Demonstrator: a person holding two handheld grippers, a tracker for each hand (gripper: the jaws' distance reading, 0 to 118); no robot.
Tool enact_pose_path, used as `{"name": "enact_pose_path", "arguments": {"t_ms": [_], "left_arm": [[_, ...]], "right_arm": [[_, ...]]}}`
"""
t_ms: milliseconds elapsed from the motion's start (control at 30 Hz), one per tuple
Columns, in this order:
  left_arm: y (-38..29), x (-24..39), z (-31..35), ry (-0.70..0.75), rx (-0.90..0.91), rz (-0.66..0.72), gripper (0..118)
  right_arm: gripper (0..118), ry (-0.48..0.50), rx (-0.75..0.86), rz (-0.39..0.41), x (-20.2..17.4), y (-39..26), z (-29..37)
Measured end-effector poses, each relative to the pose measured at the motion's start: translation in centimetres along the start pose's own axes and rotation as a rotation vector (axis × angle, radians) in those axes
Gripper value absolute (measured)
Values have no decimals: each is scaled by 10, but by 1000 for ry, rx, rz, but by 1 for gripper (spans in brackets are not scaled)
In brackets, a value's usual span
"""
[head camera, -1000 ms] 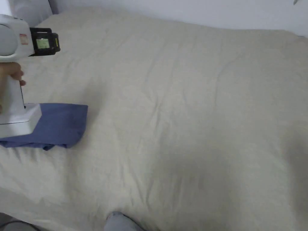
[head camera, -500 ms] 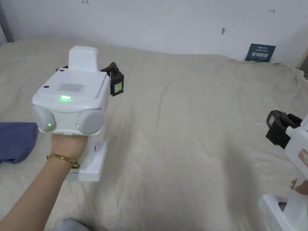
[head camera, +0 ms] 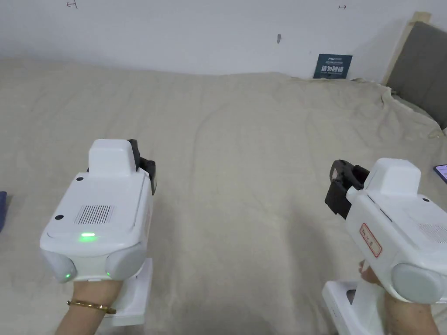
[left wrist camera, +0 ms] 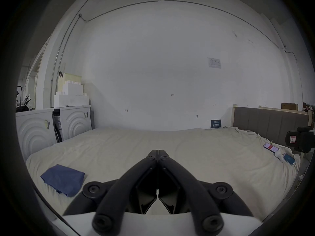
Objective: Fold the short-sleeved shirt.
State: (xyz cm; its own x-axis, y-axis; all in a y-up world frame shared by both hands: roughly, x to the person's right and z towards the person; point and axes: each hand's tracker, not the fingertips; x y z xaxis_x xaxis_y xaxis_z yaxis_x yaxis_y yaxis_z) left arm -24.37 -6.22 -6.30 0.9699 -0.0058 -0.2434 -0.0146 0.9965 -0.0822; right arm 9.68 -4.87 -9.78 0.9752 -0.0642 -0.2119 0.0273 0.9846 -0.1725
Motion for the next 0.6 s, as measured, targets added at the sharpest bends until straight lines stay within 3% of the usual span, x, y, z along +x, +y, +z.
{"name": "enact_pose_path", "arguments": {"t_ms": [600], "left_arm": [[-29,-10,9,-17,-78,23,0]], "right_arm": [[0,5,-26,20,-2,-15,4]]}}
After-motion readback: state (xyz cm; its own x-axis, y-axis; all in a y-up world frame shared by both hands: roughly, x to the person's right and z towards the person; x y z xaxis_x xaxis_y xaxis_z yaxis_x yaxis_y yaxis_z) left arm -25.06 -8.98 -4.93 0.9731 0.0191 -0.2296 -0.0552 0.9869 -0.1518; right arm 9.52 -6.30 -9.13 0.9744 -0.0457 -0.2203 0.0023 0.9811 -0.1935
